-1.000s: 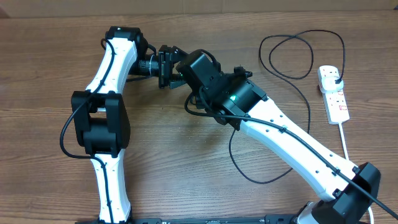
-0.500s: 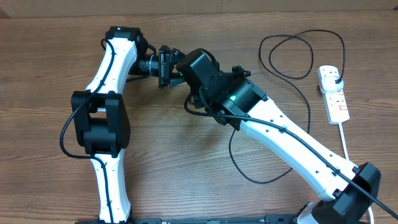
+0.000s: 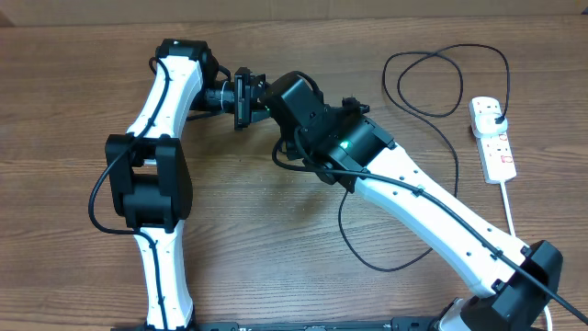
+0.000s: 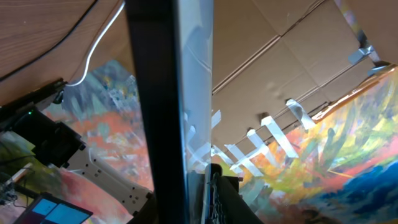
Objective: Plug charger to phone and switch on socket
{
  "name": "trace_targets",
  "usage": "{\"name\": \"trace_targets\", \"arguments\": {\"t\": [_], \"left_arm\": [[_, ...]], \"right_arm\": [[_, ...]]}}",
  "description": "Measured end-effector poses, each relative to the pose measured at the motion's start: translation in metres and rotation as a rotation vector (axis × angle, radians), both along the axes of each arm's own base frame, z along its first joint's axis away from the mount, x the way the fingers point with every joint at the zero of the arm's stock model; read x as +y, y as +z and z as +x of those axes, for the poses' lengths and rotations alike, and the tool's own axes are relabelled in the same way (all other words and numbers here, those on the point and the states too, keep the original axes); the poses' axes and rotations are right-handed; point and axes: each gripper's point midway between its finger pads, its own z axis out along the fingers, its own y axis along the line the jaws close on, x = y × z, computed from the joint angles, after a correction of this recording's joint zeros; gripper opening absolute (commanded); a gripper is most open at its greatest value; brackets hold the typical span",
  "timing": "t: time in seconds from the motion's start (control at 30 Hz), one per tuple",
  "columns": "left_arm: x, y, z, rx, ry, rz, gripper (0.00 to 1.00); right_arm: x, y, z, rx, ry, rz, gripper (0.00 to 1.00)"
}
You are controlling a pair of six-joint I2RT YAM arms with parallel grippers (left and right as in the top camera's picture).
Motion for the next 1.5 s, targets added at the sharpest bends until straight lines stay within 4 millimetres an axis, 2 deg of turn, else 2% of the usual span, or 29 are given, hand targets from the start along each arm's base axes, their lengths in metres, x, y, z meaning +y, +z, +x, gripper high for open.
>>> {"name": "trace_targets", "arguments": {"t": [0.07, 0.17, 0.23, 0.27, 0.3, 0.33, 0.47, 0.6, 0.63, 0.73, 0.8, 0.87, 0.93, 0.97, 1.0, 1.1, 1.13, 1.23, 1.37, 1.5], "left_arm": [[0.000, -0.001, 0.000, 0.002, -0.002, 0.004, 0.04], [0.000, 0.001, 0.000, 0.009, 0.004, -0.005, 0.04], [0.000, 0.000, 0.000, 0.008, 0.001, -0.001, 0.04], [0.000, 0.000, 0.000, 0.007, 0.000, 0.000, 0.04], [0.000, -0.001, 0.000, 0.005, -0.001, 0.004, 0.04], [0.000, -0.001, 0.000, 0.002, -0.002, 0.007, 0.04], [0.000, -0.004, 0.003, -0.056, -0.006, 0.011, 0.04], [0.002, -0.020, 0.016, -0.229, -0.018, 0.066, 0.04], [0.007, -0.034, 0.019, -0.276, -0.033, 0.149, 0.04], [0.024, -0.061, 0.021, -0.341, -0.063, 0.299, 0.04], [0.031, -0.065, 0.023, -0.424, -0.075, 0.314, 0.04], [0.036, -0.067, 0.024, -0.497, -0.086, 0.322, 0.04], [0.040, -0.072, 0.026, -0.572, -0.115, 0.372, 0.04], [0.042, -0.073, 0.028, -0.619, -0.134, 0.416, 0.04], [0.046, -0.072, 0.030, -0.662, -0.146, 0.454, 0.04], [0.060, -0.055, 0.036, -0.808, -0.172, 0.623, 0.04], [0.069, -0.040, 0.038, -0.868, -0.170, 0.711, 0.04], [0.088, -0.021, 0.036, -0.916, -0.171, 0.859, 0.04], [0.108, -0.028, 0.034, -0.881, -0.198, 0.999, 0.04], [0.113, -0.030, 0.035, -0.877, -0.204, 1.031, 0.04]], "right_arm": [[0.000, 0.001, 0.001, -0.003, -0.002, 0.000, 0.09], [0.000, 0.001, 0.001, -0.004, -0.001, 0.002, 0.13], [0.000, 0.000, 0.001, -0.003, 0.001, -0.001, 0.31], [0.000, 0.001, 0.001, -0.005, 0.007, -0.004, 0.51], [0.001, 0.001, 0.001, -0.009, 0.017, -0.011, 0.55], [0.001, 0.001, 0.001, -0.011, 0.027, -0.018, 0.67], [-0.005, 0.002, 0.005, -0.048, 0.141, -0.133, 0.86], [-0.034, 0.016, 0.014, -0.120, 0.337, -0.349, 0.91], [-0.041, 0.024, 0.017, -0.153, 0.382, -0.402, 0.91], [-0.082, 0.035, 0.013, -0.155, 0.548, -0.580, 0.91], [-0.106, 0.030, 0.016, -0.116, 0.616, -0.620, 0.91], [-0.135, 0.011, 0.016, -0.032, 0.713, -0.603, 1.00], [-0.159, -0.015, 0.015, 0.070, 0.795, -0.559, 1.00], [-0.171, -0.035, 0.016, 0.135, 0.828, -0.525, 0.88], [-0.173, -0.046, 0.018, 0.162, 0.851, -0.506, 0.71], [-0.167, -0.077, 0.024, 0.217, 0.915, -0.472, 0.72], [-0.164, -0.083, 0.024, 0.229, 0.930, -0.465, 0.72], [-0.155, -0.107, 0.022, 0.298, 0.957, -0.463, 0.71], [-0.160, -0.164, 0.010, 0.515, 0.935, -0.493, 0.67], [-0.163, -0.183, 0.010, 0.570, 0.925, -0.493, 0.67]]}}
